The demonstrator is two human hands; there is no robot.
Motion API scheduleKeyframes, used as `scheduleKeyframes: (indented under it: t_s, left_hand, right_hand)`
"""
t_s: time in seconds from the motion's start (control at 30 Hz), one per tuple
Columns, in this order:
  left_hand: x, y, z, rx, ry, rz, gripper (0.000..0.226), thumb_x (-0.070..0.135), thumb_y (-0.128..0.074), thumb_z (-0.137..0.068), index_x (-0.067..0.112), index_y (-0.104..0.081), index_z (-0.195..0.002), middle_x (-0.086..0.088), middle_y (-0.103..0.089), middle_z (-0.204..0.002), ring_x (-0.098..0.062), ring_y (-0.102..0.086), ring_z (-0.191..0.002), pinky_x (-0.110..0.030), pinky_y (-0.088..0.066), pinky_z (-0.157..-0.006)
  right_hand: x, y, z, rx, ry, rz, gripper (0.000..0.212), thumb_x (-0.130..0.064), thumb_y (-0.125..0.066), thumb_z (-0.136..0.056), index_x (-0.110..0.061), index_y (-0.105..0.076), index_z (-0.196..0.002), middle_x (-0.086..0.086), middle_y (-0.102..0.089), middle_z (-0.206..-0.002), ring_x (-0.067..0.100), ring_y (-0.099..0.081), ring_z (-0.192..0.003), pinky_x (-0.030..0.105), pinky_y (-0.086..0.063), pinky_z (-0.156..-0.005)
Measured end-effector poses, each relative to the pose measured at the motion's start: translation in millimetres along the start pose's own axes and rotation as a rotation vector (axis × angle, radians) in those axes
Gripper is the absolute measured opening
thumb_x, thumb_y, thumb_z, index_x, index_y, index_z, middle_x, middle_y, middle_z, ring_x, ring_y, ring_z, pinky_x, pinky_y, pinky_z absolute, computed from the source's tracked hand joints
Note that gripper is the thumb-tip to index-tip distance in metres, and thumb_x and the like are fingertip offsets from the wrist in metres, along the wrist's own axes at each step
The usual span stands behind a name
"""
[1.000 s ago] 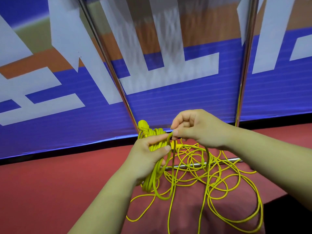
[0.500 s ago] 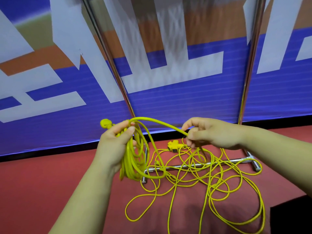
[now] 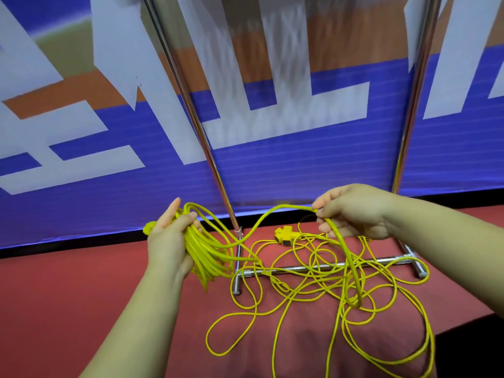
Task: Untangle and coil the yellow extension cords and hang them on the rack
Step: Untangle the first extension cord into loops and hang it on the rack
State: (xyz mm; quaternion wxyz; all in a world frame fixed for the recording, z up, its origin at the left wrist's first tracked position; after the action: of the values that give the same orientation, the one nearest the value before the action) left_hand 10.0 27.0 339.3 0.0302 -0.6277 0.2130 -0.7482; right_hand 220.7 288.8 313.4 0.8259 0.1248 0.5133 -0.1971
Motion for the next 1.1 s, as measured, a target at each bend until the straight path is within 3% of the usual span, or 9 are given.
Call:
scheduleKeyframes:
  t_s: [0.13,0.33,0.47,0.6,0.8,0.97,1.1]
  left_hand:
    - [8,-16,9,-0.079,-0.02,-0.005,0.059,-0.009,-0.058,-0.09,0.017,-0.053,-0.143,-0.006,-0.058,-0.068,-0.012,-0.057,-0.052,-0.024,-0.051,-0.05]
    - [7,-54,34,-0.277,0.007,-0.033,0.058,-0.009,-0.057,-0.089,0.023,-0.056,-0.137,-0.01,-0.059,-0.079,-0.014,-0.053,-0.051,-0.027,-0.049,-0.05]
    - [1,-80,57,-0.419,0.033,-0.081,0.057,-0.009,-0.061,-0.081,0.025,-0.062,-0.126,-0.011,-0.063,-0.075,-0.015,-0.054,-0.049,-0.027,-0.05,-0.05]
    - [-16,-94,71,-0.495,0.073,-0.186,0.072,-0.009,-0.075,-0.065,0.029,-0.065,-0.125,-0.013,-0.064,-0.081,-0.018,-0.056,-0.052,-0.028,-0.052,-0.053]
    - [-42,-111,89,-0.528,0.137,-0.234,0.071,-0.003,-0.073,-0.064,0.021,-0.064,-0.129,-0.016,-0.067,-0.083,-0.024,-0.06,-0.057,-0.031,-0.054,-0.055]
    - [-55,-122,98,-0.537,0.206,-0.14,0.073,-0.011,-0.075,-0.065,0.016,-0.059,-0.131,-0.016,-0.074,-0.091,-0.037,-0.074,-0.087,-0.038,-0.06,-0.077]
    - [-59,-132,103,-0.574,0.237,-0.101,0.071,-0.008,-0.072,-0.07,0.021,-0.057,-0.133,-0.016,-0.072,-0.094,-0.039,-0.074,-0.087,-0.037,-0.062,-0.07]
  right_hand:
    - [12,5,-2,0.024,-0.078,0.051,0.016,-0.001,-0.058,-0.094,-0.013,-0.064,-0.105,0.01,-0.069,-0.07,0.019,-0.065,-0.063,0.031,-0.057,-0.063]
    - [9,3,-3,0.091,-0.073,0.097,0.014,-0.004,-0.066,-0.091,-0.015,-0.067,-0.099,0.003,-0.069,-0.069,0.011,-0.057,-0.054,0.023,-0.052,-0.057]
    - [2,2,-3,0.112,-0.036,-0.045,0.01,-0.005,-0.066,-0.091,-0.013,-0.068,-0.097,0.006,-0.072,-0.076,0.009,-0.061,-0.054,0.023,-0.055,-0.056]
    - [-7,-2,-1,0.092,-0.017,-0.196,0.007,-0.01,-0.066,-0.092,-0.014,-0.07,-0.097,0.003,-0.07,-0.079,0.006,-0.059,-0.057,0.018,-0.053,-0.05]
    - [-14,-15,3,0.004,-0.062,-0.361,0.005,-0.01,-0.065,-0.094,-0.012,-0.069,-0.094,0.002,-0.071,-0.078,0.007,-0.069,-0.057,0.019,-0.059,-0.055]
    - [-19,-18,4,-0.036,-0.084,-0.511,0.005,-0.002,-0.063,-0.093,-0.006,-0.065,-0.091,0.006,-0.072,-0.065,0.012,-0.072,-0.057,0.021,-0.059,-0.053]
    - [-21,-19,1,-0.044,-0.083,-0.581,0.006,0.0,-0.061,-0.094,-0.002,-0.065,-0.091,0.009,-0.072,-0.068,0.014,-0.072,-0.059,0.021,-0.058,-0.051]
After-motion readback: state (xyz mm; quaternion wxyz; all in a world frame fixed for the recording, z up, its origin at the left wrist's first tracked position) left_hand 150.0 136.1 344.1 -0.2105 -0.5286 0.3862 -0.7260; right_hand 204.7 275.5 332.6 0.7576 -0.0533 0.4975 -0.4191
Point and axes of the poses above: each hand's wrist, its own z-axis away from the middle knuckle, its own y-axis out of the back of the hand, x = y × z, the point moved 9 cm from there along -z, towards the middle knuckle
